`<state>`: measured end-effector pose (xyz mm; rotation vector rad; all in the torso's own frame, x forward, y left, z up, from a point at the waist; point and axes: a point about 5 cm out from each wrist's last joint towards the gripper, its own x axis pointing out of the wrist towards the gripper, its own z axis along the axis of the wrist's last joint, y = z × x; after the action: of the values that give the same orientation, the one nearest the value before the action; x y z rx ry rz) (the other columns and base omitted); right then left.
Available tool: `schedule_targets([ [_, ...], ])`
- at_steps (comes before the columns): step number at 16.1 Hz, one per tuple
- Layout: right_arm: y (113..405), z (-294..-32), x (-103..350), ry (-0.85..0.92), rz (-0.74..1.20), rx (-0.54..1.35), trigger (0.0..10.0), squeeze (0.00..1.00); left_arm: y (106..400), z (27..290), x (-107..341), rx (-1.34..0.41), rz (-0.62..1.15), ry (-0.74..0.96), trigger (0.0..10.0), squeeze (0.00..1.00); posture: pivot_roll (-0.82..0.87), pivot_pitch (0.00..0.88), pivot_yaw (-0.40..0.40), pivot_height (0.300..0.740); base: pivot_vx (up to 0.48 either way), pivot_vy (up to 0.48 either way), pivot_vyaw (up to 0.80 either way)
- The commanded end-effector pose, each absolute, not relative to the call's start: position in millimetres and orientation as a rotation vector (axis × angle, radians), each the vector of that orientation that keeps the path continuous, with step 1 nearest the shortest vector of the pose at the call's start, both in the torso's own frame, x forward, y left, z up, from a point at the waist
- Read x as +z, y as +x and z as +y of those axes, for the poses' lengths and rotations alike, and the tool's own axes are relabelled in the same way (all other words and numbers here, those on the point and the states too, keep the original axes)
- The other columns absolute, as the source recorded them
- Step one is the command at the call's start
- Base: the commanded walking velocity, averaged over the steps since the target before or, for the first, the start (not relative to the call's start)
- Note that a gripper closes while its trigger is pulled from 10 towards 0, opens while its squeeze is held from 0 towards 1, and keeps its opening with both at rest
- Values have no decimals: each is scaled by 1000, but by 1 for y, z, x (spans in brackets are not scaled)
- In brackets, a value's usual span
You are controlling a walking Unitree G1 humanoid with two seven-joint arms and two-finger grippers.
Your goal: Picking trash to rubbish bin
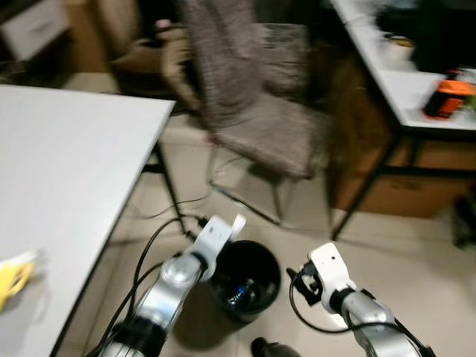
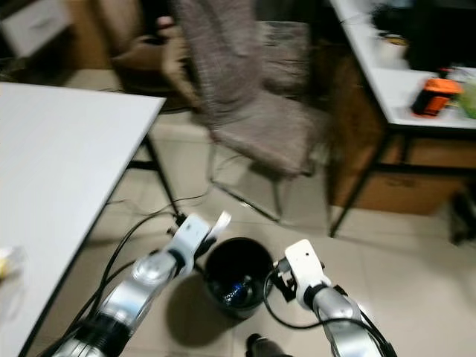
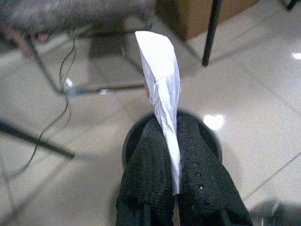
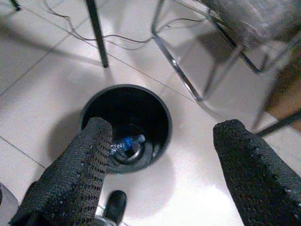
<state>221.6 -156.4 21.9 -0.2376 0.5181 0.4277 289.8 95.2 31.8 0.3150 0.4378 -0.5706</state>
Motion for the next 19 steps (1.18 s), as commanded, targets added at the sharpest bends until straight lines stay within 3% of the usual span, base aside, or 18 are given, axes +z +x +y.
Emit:
schedule_targets([
  [1,222,-157,28,-236,512,426,10000,0,292,100,29,-536,438,320,10000,0,-143,67,27,740,0,0,-800],
  [5,213,-157,47,-239,496,476,10000,0,316,101,39,-476,394,357,10000,0,-138,67,15,740,0,0,-784],
  [9,207,-150,54,-280,500,609,10000,0,325,99,45,-505,370,391,10000,0,-141,67,10,740,0,0,0],
  [18,197,-148,58,-289,544,697,10000,0,334,74,57,-685,323,338,10000,0,-156,61,19,740,0,0,0],
  [19,196,-148,58,-287,550,697,10000,0,334,71,57,-697,318,336,10000,55,-157,58,22,740,0,0,0],
])
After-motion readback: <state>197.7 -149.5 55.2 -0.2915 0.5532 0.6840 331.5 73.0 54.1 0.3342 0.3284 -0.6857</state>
